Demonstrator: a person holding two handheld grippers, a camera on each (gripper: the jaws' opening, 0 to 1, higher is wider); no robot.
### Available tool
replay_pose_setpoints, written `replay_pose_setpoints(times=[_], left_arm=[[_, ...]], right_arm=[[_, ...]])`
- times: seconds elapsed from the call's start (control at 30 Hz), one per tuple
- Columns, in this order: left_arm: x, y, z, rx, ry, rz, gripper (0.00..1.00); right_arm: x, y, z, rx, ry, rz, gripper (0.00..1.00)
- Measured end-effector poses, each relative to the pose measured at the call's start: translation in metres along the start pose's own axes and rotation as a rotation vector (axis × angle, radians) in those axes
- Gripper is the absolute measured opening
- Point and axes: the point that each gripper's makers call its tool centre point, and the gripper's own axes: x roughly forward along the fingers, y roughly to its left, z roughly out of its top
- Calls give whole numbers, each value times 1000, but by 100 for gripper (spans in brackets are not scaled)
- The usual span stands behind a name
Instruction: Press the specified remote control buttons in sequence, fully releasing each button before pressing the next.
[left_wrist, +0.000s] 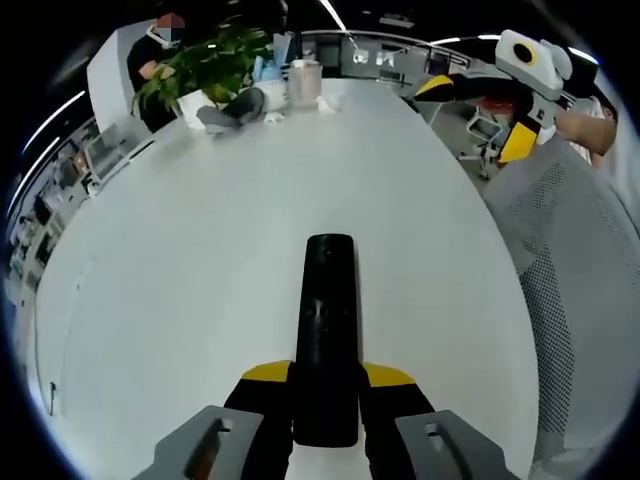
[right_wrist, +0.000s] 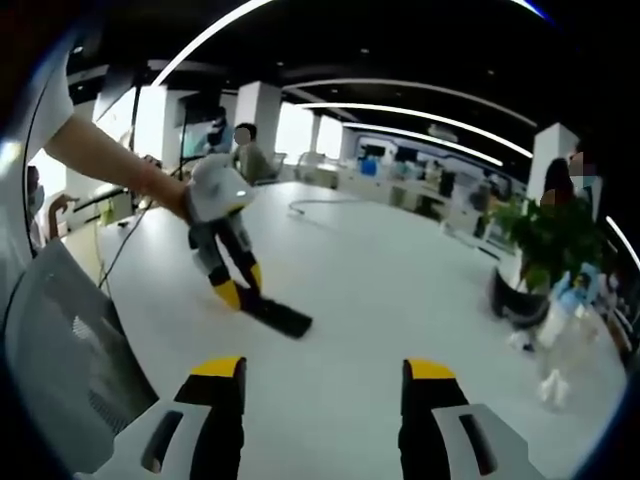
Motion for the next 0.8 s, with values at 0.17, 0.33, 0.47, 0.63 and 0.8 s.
replay_pose_setpoints(times=[0.17, 0.33, 0.47, 0.63, 0.8], left_arm=[[0, -5, -1, 3, 6, 3, 25], [0, -11, -1, 8, 8, 2, 25], [0, -13, -1, 3, 7, 6, 25], [-1, -17, -1, -4, 2, 13, 25], [-1, -24, -2, -5, 3, 17, 25]], right_arm=[[0, 1, 0, -3, 1, 3, 61], [0, 1, 0, -4, 0, 7, 61], [1, 2, -1, -7, 4, 10, 60], [2, 4, -2, -14, 14, 22, 60], [3, 8, -3, -27, 25, 36, 60]])
